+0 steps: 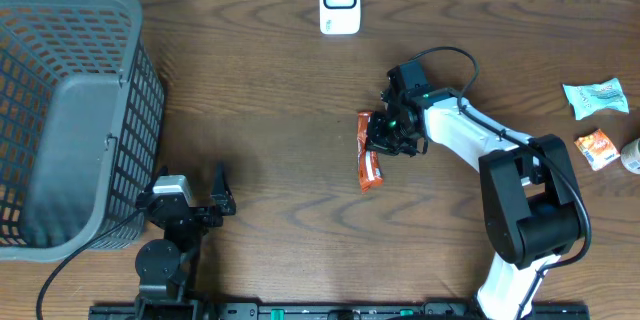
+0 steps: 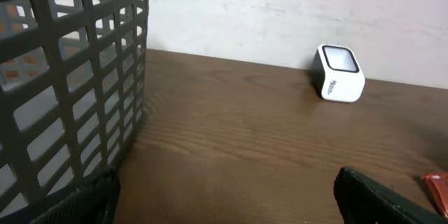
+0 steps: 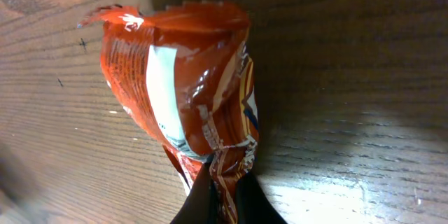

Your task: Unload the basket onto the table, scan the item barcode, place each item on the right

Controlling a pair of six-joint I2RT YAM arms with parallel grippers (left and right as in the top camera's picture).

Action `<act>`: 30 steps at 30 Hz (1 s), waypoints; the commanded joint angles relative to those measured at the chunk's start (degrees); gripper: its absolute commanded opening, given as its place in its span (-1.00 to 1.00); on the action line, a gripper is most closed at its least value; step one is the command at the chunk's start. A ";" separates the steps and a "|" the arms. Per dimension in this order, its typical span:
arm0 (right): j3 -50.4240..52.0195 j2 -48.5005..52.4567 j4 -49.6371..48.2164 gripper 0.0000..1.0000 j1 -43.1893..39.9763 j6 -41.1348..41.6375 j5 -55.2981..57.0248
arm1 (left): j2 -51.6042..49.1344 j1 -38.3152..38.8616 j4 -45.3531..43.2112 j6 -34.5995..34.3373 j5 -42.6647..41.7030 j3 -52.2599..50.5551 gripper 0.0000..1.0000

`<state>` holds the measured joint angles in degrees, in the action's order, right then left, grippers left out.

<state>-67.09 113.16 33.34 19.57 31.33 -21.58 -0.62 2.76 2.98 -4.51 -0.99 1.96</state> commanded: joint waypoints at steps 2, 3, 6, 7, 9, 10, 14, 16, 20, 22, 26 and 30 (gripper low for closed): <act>3.69 3.23 3.02 -0.97 0.20 -4.98 7.76 | 0.28 -0.24 1.01 -0.09 0.35 -1.73 0.96; 3.17 0.66 3.56 -0.97 0.11 -6.71 7.78 | 0.28 -0.22 0.98 -0.11 0.35 -1.73 0.96; 2.56 -7.89 4.92 -0.97 0.15 -12.15 6.78 | 0.28 -0.24 0.98 -0.09 0.35 -1.73 0.96; 2.56 -11.23 5.57 -0.98 0.26 -14.32 5.64 | 0.28 -0.24 0.98 -0.09 0.35 -1.73 0.96; 2.56 -18.84 7.37 -0.97 0.39 -18.29 2.69 | 0.28 -0.24 0.98 -0.11 0.35 -1.73 0.96; 2.56 -21.31 7.87 -0.97 0.39 -19.37 1.46 | 0.28 -0.24 0.98 -0.09 0.35 -1.73 0.96; 2.58 -33.40 10.45 -0.97 0.39 -26.45 -5.09 | 0.28 -0.24 0.98 -0.11 0.35 -1.73 0.96; 2.58 -38.34 12.17 -0.97 0.39 -28.57 -6.71 | 0.28 -0.24 0.98 -0.11 0.35 -1.73 0.96; 2.58 -42.93 14.34 -0.97 0.39 -31.54 -10.47 | 0.28 -0.24 0.98 -0.09 0.35 -1.73 0.96; 2.58 -43.54 14.47 -0.97 0.39 -32.52 -12.44 | 0.28 -0.22 1.01 -0.11 0.35 -1.73 0.95; 3.37 -42.27 12.92 -0.97 0.31 -34.10 -5.25 | 0.28 -0.22 0.98 -0.09 0.35 -1.73 0.96; 3.41 -39.36 15.04 -0.97 1.22 -36.35 -18.21 | 0.28 -0.22 0.98 -0.11 0.35 -1.73 0.95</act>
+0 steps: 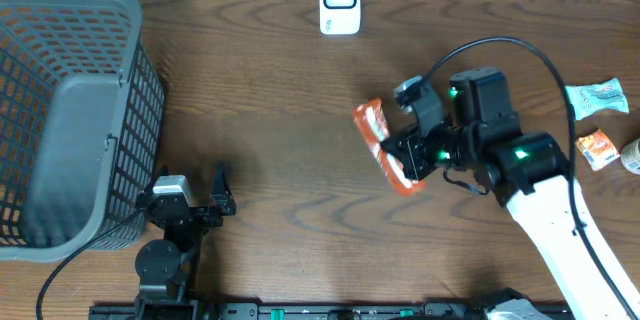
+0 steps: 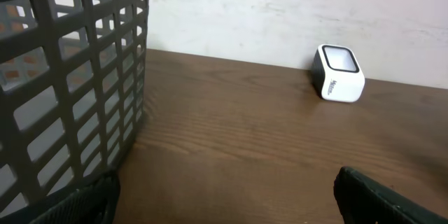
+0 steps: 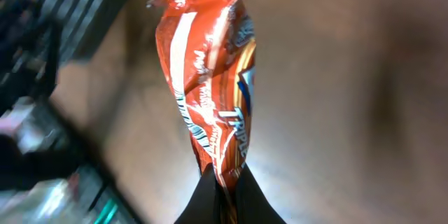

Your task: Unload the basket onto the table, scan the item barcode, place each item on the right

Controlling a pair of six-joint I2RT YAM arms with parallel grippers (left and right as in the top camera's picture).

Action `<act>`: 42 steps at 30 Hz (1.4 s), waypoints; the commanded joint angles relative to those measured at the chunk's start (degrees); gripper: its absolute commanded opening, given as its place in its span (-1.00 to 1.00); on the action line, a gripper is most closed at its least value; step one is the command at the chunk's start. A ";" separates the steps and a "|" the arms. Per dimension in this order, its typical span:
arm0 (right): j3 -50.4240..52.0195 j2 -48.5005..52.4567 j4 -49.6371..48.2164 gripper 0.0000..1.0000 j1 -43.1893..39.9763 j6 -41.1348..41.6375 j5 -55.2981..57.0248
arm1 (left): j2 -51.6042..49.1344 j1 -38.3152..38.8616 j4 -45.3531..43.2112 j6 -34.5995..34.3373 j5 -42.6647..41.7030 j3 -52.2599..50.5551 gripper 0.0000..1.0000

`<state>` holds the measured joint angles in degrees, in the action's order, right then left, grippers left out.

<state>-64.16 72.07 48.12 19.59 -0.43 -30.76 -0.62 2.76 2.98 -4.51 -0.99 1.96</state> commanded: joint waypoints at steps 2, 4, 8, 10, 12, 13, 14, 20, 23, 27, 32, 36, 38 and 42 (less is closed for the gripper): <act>3.10 3.04 -4.13 -0.97 2.36 0.94 3.02 | 0.28 -0.22 0.98 -0.09 0.35 -1.73 0.96; 5.88 7.96 -6.27 -0.98 1.68 5.22 8.96 | 0.28 -0.24 0.98 -0.11 0.35 -1.73 0.96; 5.99 16.17 -5.86 -0.97 1.44 13.40 9.25 | 0.28 -0.22 0.98 -0.11 0.35 -1.73 0.96; 5.99 19.65 -5.66 -0.97 1.73 15.65 21.53 | 0.28 -0.24 0.98 -0.09 0.35 -1.73 0.96; 5.99 20.20 -5.77 -0.97 2.32 14.40 26.80 | 0.28 -0.24 0.98 -0.11 0.35 -1.73 0.96; 5.99 20.20 -5.99 -0.97 2.56 12.96 27.28 | 0.28 -0.22 0.98 -0.11 0.35 -1.73 0.96; 5.86 20.15 -6.16 -0.97 2.73 12.31 27.47 | 0.28 -0.22 0.98 -0.09 0.35 -1.73 0.96; 3.37 19.98 -5.75 -0.97 3.39 15.69 49.68 | 0.28 -0.24 0.98 -0.11 0.35 -1.73 0.96; 2.29 19.98 -4.52 -0.97 5.44 15.65 63.71 | 0.28 -0.22 0.98 -0.09 0.35 -1.73 0.96; 2.21 19.98 -8.46 -0.97 8.90 15.63 65.53 | 0.28 -0.24 0.98 -0.11 0.35 -1.73 0.96; 1.57 20.02 -24.44 -0.97 9.88 4.15 65.11 | 0.28 -0.24 0.98 -0.09 0.35 -1.73 0.96; 1.60 23.87 -50.34 -0.97 9.64 -18.99 69.11 | 0.28 -0.24 0.98 -0.11 0.35 -1.73 0.96; 1.57 27.12 -61.68 -0.97 9.64 -28.04 70.55 | 0.28 -0.22 1.01 -0.09 0.35 -1.73 0.96; 0.20 37.13 -86.36 -0.97 9.22 -49.40 73.35 | 0.28 -0.24 0.98 -0.09 0.35 -1.73 0.96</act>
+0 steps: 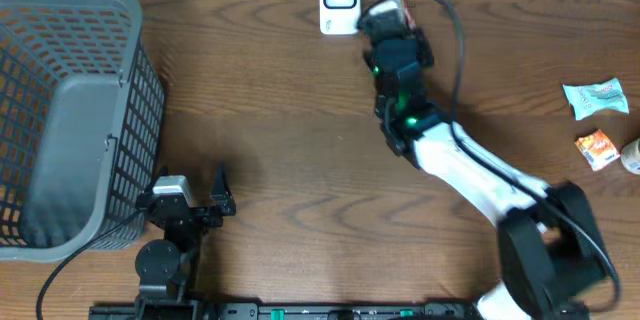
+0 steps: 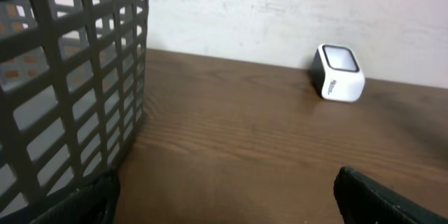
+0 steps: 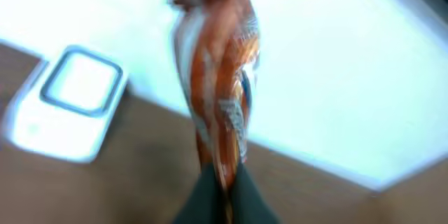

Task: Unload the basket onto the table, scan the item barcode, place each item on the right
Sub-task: 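Hold the chocolate bar in front of the scanner, then carry the chocolate bar to the right edge and release it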

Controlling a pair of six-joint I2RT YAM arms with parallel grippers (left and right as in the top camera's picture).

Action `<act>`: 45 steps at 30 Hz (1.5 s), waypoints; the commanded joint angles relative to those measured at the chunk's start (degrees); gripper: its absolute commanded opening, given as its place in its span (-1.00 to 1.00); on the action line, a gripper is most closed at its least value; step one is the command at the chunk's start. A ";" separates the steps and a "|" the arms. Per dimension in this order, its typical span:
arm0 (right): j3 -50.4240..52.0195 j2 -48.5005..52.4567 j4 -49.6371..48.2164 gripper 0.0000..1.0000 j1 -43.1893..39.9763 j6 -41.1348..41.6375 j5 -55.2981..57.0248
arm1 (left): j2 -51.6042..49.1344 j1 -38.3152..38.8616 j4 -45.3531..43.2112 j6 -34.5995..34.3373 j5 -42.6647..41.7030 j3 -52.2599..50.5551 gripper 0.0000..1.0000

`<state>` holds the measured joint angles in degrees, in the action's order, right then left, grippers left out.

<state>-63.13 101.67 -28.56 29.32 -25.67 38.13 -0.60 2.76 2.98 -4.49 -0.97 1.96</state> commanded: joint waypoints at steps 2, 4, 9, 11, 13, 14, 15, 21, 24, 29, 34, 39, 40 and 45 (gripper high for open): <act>-4.02 12.66 -16.37 -0.97 -1.16 -31.36 4.46 | 0.26 -0.22 0.98 -0.13 0.33 -1.73 0.95; -8.81 17.35 -19.17 -0.97 -1.79 -35.30 4.44 | 0.26 -0.24 0.98 -0.11 0.33 -1.73 0.96; -26.14 29.00 -17.57 -0.97 -3.06 -36.35 4.39 | 0.26 -0.22 0.98 -0.11 0.33 -1.73 0.96; -35.47 34.91 -13.84 -0.98 -3.26 -37.27 4.20 | 0.26 -0.24 0.98 -0.13 0.33 -1.73 0.96; -41.90 39.52 -11.02 -0.97 -3.26 -39.50 3.98 | 0.26 -0.22 0.98 -0.11 0.33 -1.73 0.96; -45.24 42.38 -9.90 -0.97 -3.23 -41.86 3.80 | 0.26 -0.22 0.98 -0.13 0.33 -1.73 0.96; -47.78 44.87 -9.49 -0.97 -3.13 -44.26 3.80 | 0.26 -0.22 0.98 -0.13 0.33 -1.73 0.96; -53.09 54.45 -10.69 -0.97 -2.43 -59.45 5.05 | 0.26 -0.22 0.98 -0.13 0.33 -1.73 0.96; -53.00 54.99 -11.15 -0.97 -2.45 -60.33 6.86 | 0.26 -0.22 0.98 -0.13 0.33 -1.73 0.96; -53.00 54.27 -14.14 -0.98 -2.45 -64.87 7.45 | 0.26 -0.22 0.98 -0.11 0.31 -1.73 0.96; -53.00 49.57 -10.64 -0.98 -2.89 -66.75 8.17 | 0.26 -0.24 0.98 -0.13 0.33 -1.73 0.96; -52.94 38.73 4.37 -0.98 -4.24 -57.66 13.57 | 0.26 -0.24 0.98 -0.13 0.33 -1.73 0.96; -52.94 34.64 11.65 -0.98 -4.79 -53.44 15.69 | 0.26 -0.22 0.98 -0.13 0.33 -1.73 0.96; -52.94 19.10 51.63 -0.97 -14.32 -33.79 15.67 | 0.26 -0.24 0.98 -0.13 0.31 -1.73 0.96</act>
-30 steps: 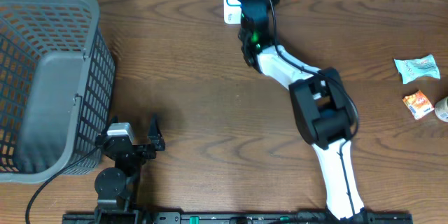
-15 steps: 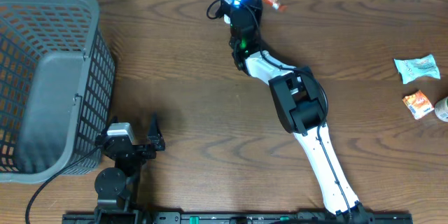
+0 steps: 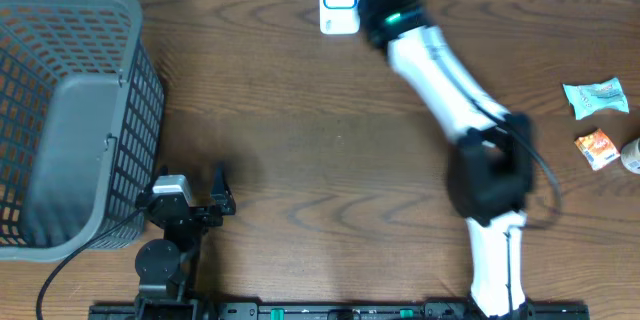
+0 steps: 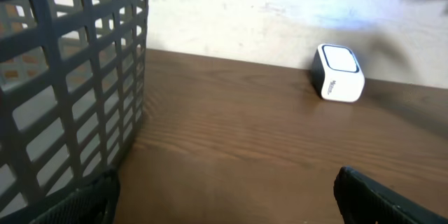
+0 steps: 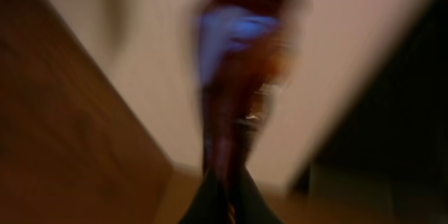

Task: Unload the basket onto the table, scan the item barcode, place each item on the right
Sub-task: 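Carry the chocolate bar to the right edge and release it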

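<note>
The orange snack packet (image 5: 236,91) is blurred in the right wrist view, with a blue glow on its upper part. My right gripper (image 5: 225,185) is shut on its lower end. Overhead, the right arm reaches to the table's far edge, and the packet shows as an orange scrap right of the white scanner (image 3: 339,2). That scanner (image 4: 340,82) also stands against the wall in the left wrist view. My left gripper (image 4: 227,194) rests open and empty at the front left.
A large grey mesh basket (image 3: 60,110) fills the left side of the table. At the far right edge lie a teal packet (image 3: 596,97) and a small orange packet (image 3: 597,148). The wall runs right behind the scanner.
My right gripper has moved with the packet from just right of the scanner to higher and farther right along the wall. The packet now shows a blue glow. The left arm is unchanged.
My right gripper was shut on the packet lying mid-table. Then it held the packet lifted above the table. Then the packet was up beside the scanner at the wall, and now it is past the table's far edge, right of the scanner.
</note>
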Controlling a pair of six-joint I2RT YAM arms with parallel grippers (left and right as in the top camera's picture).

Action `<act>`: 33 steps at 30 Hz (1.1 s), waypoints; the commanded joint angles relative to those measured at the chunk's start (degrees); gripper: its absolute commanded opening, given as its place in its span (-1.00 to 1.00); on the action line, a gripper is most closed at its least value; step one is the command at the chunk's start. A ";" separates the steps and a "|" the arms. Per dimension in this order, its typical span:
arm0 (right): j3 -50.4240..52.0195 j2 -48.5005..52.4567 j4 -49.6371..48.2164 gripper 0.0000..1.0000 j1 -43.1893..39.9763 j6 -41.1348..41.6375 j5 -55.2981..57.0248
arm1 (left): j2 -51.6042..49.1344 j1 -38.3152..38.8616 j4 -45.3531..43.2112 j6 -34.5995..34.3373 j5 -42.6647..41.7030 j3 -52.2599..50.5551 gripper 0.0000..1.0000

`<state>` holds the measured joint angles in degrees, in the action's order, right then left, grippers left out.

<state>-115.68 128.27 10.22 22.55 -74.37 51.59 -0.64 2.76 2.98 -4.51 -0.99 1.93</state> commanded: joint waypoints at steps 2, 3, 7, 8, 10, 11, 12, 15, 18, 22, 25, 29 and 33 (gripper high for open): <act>-0.39 -8.96 20.50 -0.97 -12.11 20.81 1.81 | 0.31 -0.24 0.98 -0.09 0.35 -1.70 0.96; -0.39 -9.42 23.78 -0.97 -14.93 25.51 1.31 | 0.31 -0.22 0.98 -0.09 0.35 -1.70 0.96; 1.11 -9.55 36.57 -0.97 -25.75 40.30 -7.23 | 0.31 -0.22 0.98 -0.09 0.35 -1.70 0.96; 2.40 -9.53 37.88 -0.97 -28.24 42.45 -9.05 | 0.31 -0.22 0.98 -0.11 0.35 -1.70 0.96; 5.81 -9.53 37.35 -0.97 -31.26 43.71 -9.97 | 0.31 -0.24 0.98 -0.09 0.35 -1.70 0.96; 7.87 -9.53 36.85 -0.97 -32.39 43.69 -10.14 | 0.31 -0.24 0.98 -0.09 0.35 -1.70 0.96; 10.78 -9.53 35.45 -0.97 -33.35 44.22 -11.02 | 0.31 -0.22 0.98 -0.11 0.35 -1.70 0.96; 18.99 -9.53 30.82 -0.97 -33.55 46.77 -14.47 | 0.31 -0.24 0.98 -0.11 0.33 -1.70 0.96; 28.11 -9.51 23.10 -0.97 -33.33 48.81 -14.49 | 0.31 -0.22 0.98 -0.11 0.33 -1.70 0.96; 37.35 -9.51 14.19 -0.97 -33.99 51.71 -11.76 | 0.31 -0.22 0.98 -0.11 0.35 -1.70 0.96; 40.46 -9.51 10.75 -0.98 -34.86 51.60 -7.06 | 0.31 -0.24 0.98 -0.11 0.35 -1.70 0.96; 41.33 -9.51 9.68 -0.97 -36.87 49.81 -5.53 | 0.31 -0.22 0.98 -0.11 0.35 -1.70 0.96; 41.07 -9.57 8.98 -0.21 -38.27 49.05 -5.11 | 0.31 -0.24 0.98 -0.11 0.35 -1.70 0.96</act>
<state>-74.50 118.67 19.70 -14.55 -25.06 43.44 -0.60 2.76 2.98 -4.49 -0.99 1.96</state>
